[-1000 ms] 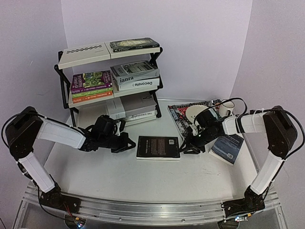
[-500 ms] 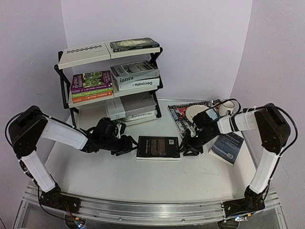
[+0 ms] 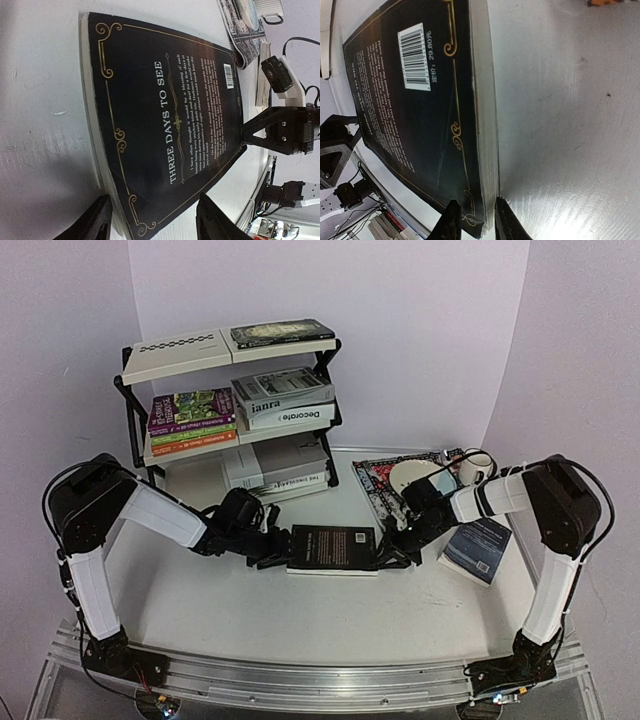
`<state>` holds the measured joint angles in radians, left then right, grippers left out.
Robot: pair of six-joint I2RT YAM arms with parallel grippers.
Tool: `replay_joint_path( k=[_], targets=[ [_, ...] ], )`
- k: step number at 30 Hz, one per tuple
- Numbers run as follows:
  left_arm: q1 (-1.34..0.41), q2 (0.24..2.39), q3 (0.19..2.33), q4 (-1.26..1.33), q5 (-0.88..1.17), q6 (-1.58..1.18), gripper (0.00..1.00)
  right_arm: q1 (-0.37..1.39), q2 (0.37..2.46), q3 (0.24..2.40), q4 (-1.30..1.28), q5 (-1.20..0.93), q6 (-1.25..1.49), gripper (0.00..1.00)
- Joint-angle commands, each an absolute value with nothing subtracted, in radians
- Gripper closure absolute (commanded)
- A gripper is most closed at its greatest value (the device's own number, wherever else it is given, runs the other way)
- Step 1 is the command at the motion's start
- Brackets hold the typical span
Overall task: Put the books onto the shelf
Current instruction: Move the book to the center of the board, then pick up the book at the center of the board.
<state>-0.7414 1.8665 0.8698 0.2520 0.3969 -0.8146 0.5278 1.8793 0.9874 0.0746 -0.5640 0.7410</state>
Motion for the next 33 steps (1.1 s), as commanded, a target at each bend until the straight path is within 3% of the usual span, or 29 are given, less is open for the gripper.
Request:
replay_joint_path(
  k=[1,3,5,8,9,10,13,19,22,27,33],
  targets=[
    [-0.749,1.908,0.934,0.279,0.466,-0.827,0.43,0.532,1.874,1.002,0.065,-0.615,0.75,0.78],
    [-0.75,1.919,0.945,0.279,0.477,-0.831,0.44,0.532,1.867,0.997,0.066,-0.617,0.75,0.79],
    [-0.75,1.922,0.951,0.279,0.483,-0.833,0.52,0.532,1.863,0.993,0.066,-0.618,0.749,0.81],
    [-0.75,1.919,0.962,0.279,0.487,-0.826,0.88,0.532,1.857,0.986,0.066,-0.619,0.747,0.82],
    [-0.75,1.918,0.966,0.279,0.491,-0.823,0.97,0.532,1.854,0.983,0.066,-0.618,0.745,0.83],
    [-0.75,1.917,0.968,0.279,0.493,-0.821,0.99,0.532,1.851,0.981,0.066,-0.615,0.744,0.83],
    [-0.75,1.906,0.966,0.279,0.496,-0.811,1.0,0.532,1.842,0.976,0.062,-0.605,0.739,0.79],
    [-0.727,1.824,0.925,0.274,0.499,-0.809,1.0,0.524,1.79,0.984,-0.005,-0.521,0.699,0.54],
    [-0.72,1.774,0.907,0.27,0.513,-0.802,1.0,0.509,1.758,0.981,-0.038,-0.507,0.681,0.48],
    [-0.719,1.703,0.894,0.267,0.562,-0.718,1.0,0.498,1.711,1.014,-0.059,-0.506,0.579,0.24],
    [-0.722,1.62,0.88,0.202,0.618,-0.545,1.0,0.497,1.637,1.143,-0.141,-0.614,0.257,0.18]
  ],
)
